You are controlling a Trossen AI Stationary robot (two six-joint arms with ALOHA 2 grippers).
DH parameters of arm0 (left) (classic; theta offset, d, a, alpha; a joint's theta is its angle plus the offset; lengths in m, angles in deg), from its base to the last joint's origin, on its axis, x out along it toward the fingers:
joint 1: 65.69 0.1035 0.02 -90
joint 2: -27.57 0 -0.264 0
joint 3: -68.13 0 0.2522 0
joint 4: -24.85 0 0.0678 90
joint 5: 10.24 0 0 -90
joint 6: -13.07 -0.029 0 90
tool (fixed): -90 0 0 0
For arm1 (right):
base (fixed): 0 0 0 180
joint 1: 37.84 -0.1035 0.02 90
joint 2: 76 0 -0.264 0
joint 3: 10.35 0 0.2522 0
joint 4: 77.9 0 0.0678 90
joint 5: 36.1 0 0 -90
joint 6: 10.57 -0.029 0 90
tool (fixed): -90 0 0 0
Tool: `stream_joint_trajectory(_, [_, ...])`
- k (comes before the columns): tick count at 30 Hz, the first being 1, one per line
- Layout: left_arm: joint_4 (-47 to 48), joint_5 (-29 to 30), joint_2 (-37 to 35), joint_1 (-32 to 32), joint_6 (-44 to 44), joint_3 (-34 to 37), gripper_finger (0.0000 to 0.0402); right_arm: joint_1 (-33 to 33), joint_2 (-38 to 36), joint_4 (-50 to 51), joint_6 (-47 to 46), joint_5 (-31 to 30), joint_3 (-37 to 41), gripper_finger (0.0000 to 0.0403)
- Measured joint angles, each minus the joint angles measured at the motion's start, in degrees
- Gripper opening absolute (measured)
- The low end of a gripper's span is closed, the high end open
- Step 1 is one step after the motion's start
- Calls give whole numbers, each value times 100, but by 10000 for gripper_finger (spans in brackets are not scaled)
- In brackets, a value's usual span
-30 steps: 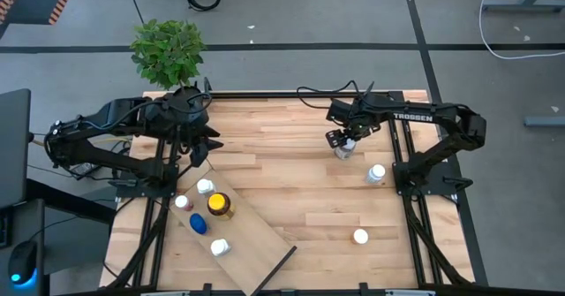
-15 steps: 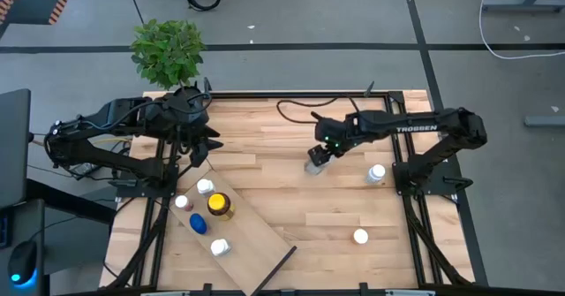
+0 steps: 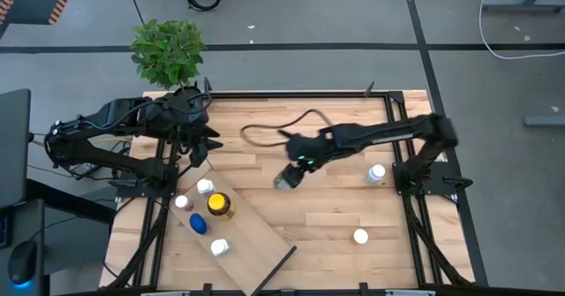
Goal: Pick and place medicine bottles onto shelf by color
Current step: Put the green pill bottle on the shelf
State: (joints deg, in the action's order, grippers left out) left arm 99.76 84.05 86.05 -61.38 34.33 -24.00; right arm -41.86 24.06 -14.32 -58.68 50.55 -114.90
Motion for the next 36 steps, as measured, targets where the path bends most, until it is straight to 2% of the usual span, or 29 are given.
stream_joint_trajectory(8, [328,-1,0,0,1,0,178,-218,1724,1638,608,24,-2949,249])
stream_joint_trajectory(13, [407,48,0,0,2,0,175,-420,2503,1798,601,37,-4350,249])
stream_joint_trajectory(16, [399,55,-4,1,-103,0,177,-574,2657,1543,378,68,-4326,249])
stream_joint_trajectory(20, [388,-4,-91,-7,-279,0,176,-821,2815,1725,175,40,-4290,249])
stream_joint_trajectory(26, [334,-4,-233,-7,-528,-4,173,-1223,2884,1516,171,-317,-4292,249])
stream_joint_trajectory(30, [337,-4,-234,-7,-522,-4,177,-1437,2882,1220,403,-571,-4292,249])
stream_joint_trajectory(36, [337,-7,-234,-7,-258,-4,174,-1586,2873,1028,885,-581,-4193,249])
